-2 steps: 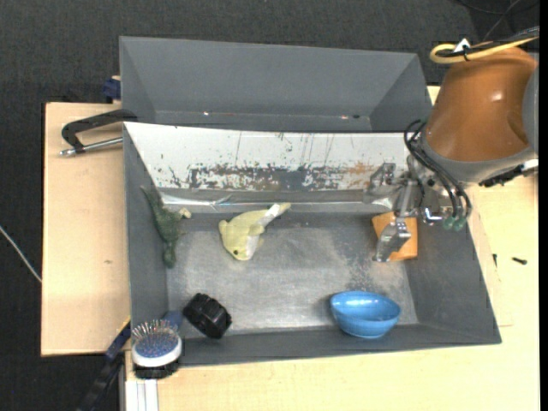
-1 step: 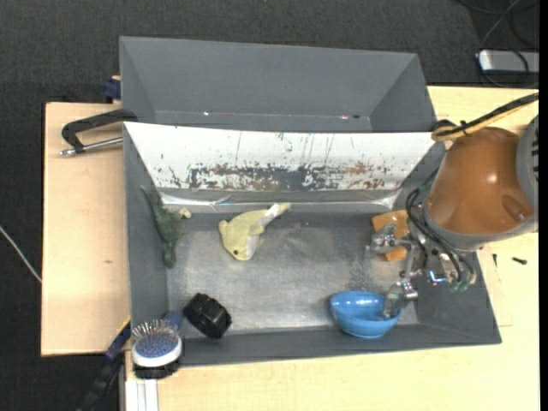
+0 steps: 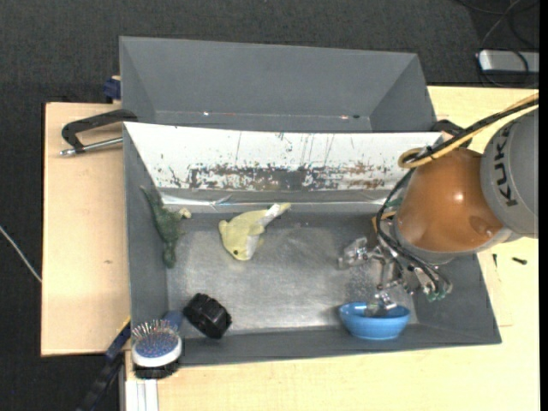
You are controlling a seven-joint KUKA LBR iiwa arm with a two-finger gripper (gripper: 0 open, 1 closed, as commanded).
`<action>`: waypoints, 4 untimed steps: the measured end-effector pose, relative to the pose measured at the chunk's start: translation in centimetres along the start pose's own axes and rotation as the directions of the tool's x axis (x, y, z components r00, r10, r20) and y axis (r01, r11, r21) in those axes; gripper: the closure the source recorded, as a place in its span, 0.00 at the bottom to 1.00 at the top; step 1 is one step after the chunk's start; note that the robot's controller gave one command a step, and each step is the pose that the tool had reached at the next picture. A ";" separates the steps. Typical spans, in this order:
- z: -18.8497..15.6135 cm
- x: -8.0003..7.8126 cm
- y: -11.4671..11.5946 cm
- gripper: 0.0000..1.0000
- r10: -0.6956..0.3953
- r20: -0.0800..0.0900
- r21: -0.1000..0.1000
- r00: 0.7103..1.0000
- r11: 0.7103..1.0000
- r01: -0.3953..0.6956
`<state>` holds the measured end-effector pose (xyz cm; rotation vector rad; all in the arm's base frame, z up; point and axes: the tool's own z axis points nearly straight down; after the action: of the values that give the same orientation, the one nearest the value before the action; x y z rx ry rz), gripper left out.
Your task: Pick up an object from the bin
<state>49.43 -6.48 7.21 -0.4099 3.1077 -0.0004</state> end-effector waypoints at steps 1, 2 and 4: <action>-0.1 0.0 0.0 1.00 0.000 0.001 0.001 1.000 1.000 0.000; 0.0 0.1 0.0 0.00 0.000 -0.002 0.000 1.000 1.000 0.000; 0.0 0.0 0.0 0.00 0.000 0.001 0.001 1.000 1.000 0.000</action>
Offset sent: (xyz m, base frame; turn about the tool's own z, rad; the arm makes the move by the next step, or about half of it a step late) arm 0.0000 0.0000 0.0000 0.0000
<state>49.45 -6.51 7.23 -0.4098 3.1066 -0.0013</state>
